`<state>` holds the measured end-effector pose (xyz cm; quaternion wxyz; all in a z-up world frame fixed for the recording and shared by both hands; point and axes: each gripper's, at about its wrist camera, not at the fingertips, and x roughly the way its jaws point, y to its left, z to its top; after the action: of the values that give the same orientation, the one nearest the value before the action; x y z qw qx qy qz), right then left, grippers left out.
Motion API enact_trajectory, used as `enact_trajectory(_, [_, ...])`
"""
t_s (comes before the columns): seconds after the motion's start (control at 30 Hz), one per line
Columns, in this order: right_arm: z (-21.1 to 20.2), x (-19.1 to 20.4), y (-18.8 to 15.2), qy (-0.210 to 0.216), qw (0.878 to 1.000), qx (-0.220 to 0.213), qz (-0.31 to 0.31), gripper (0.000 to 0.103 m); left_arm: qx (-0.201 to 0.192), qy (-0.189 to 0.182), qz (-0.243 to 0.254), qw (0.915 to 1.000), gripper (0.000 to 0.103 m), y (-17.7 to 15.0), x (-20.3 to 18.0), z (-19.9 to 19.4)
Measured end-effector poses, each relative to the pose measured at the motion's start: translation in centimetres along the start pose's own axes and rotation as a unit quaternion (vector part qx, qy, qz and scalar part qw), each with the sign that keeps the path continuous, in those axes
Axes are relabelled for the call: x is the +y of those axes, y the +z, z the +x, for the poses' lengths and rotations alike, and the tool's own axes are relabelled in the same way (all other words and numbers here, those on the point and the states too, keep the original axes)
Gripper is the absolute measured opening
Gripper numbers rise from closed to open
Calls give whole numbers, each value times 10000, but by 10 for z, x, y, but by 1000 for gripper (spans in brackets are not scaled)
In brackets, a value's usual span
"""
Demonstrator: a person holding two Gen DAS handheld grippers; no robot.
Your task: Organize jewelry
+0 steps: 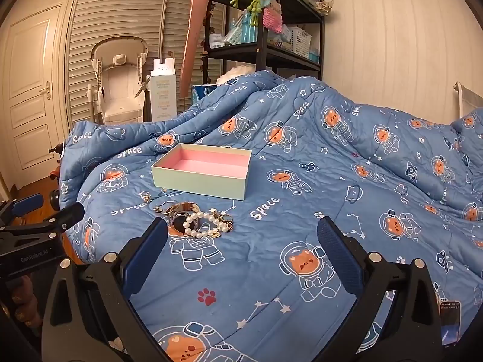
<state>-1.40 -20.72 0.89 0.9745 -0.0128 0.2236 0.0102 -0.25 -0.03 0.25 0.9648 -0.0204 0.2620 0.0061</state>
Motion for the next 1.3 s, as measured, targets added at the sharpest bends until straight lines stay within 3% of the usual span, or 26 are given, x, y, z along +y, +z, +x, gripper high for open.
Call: enact_trajectory(1.3, [2,-1,0,-28,10000,24,-3,98,17,-6,15,10000,96,-3,1,1])
